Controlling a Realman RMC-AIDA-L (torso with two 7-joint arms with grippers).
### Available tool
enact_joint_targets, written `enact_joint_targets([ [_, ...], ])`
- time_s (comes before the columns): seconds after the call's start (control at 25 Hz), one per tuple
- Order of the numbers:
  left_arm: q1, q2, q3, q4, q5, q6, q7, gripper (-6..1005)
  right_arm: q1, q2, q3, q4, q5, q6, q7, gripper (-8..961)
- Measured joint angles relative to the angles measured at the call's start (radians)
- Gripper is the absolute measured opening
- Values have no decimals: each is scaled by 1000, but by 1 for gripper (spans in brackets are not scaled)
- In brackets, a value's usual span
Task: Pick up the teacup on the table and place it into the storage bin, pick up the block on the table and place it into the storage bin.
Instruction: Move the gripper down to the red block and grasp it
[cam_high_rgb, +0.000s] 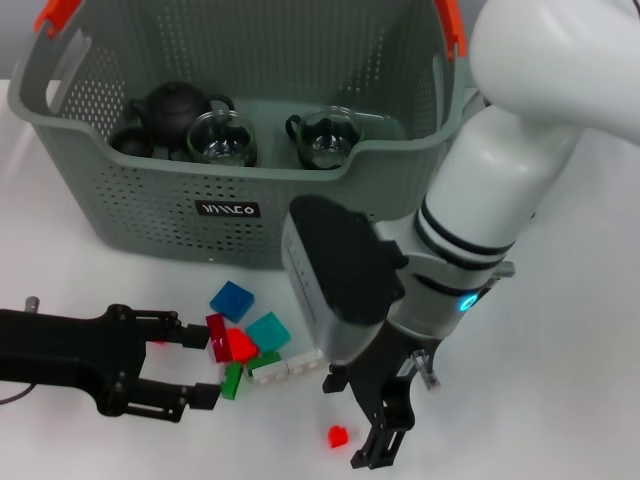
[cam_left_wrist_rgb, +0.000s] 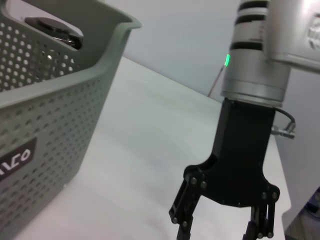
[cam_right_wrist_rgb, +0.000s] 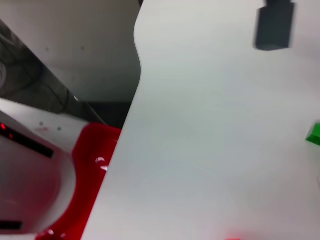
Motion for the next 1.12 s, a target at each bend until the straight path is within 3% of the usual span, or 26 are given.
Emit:
enact_joint_targets([
  [0.68, -3, -3, -46, 25, -3, -12, 7, 799, 2, 6, -178, -59, 1, 105, -25, 875],
  [1.12, -7, -5, -46, 25, -3, -17, 8, 798, -11, 5, -218, -83, 15, 153, -22, 675],
])
